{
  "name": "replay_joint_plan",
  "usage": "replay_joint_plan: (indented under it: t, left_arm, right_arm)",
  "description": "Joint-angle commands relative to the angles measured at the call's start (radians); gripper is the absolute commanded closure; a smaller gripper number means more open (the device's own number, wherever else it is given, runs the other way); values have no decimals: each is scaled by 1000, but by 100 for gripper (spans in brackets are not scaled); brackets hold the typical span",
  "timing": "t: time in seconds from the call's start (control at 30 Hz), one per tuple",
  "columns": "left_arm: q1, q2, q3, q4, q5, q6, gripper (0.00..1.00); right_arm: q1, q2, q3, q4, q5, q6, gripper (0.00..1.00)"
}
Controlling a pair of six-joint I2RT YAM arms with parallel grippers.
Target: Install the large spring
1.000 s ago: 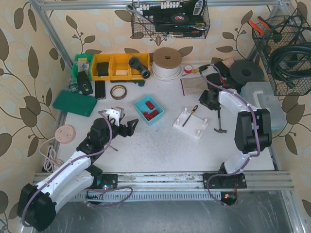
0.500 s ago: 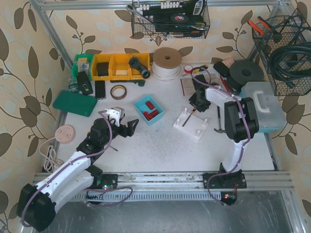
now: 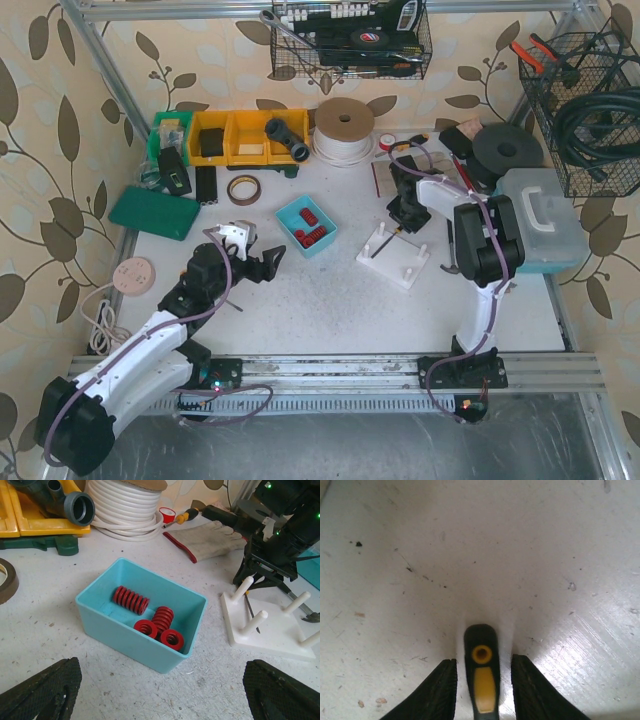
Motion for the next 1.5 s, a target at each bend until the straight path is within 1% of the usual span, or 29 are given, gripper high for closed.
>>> replay_joint_plan:
  t: [0.0, 0.23, 0.67, 0.77, 1.0, 1.1, 1.27, 1.47]
  left_arm:
    - [-10, 6, 21, 21, -12, 18, 9]
    - [-10, 11, 23, 22, -14, 18, 9]
    - [-12, 18, 29, 18, -16, 18, 10]
    - [-11, 18, 28, 16, -16, 20, 10]
    - [-11, 17, 30, 12, -19, 21, 10]
    - [-11, 17, 29, 12, -19, 21, 10]
    - [-11, 15, 29, 10, -20, 21, 9]
    - [-11, 12, 30, 6, -27, 21, 9]
  right_arm:
    - [4, 35, 40, -30, 24, 30, 67]
    - [6, 59, 50, -31, 16, 34, 74]
    - [4, 37, 29, -32, 29, 38, 88]
    - [4, 24, 19, -24, 30, 33, 90]
    - [5, -21, 29, -50, 32, -55, 95]
    - [2, -56, 14, -56, 34, -87, 96]
    - [-1, -132, -12, -55, 39, -138, 97]
    - [-29, -259, -37, 10, 47, -272, 98]
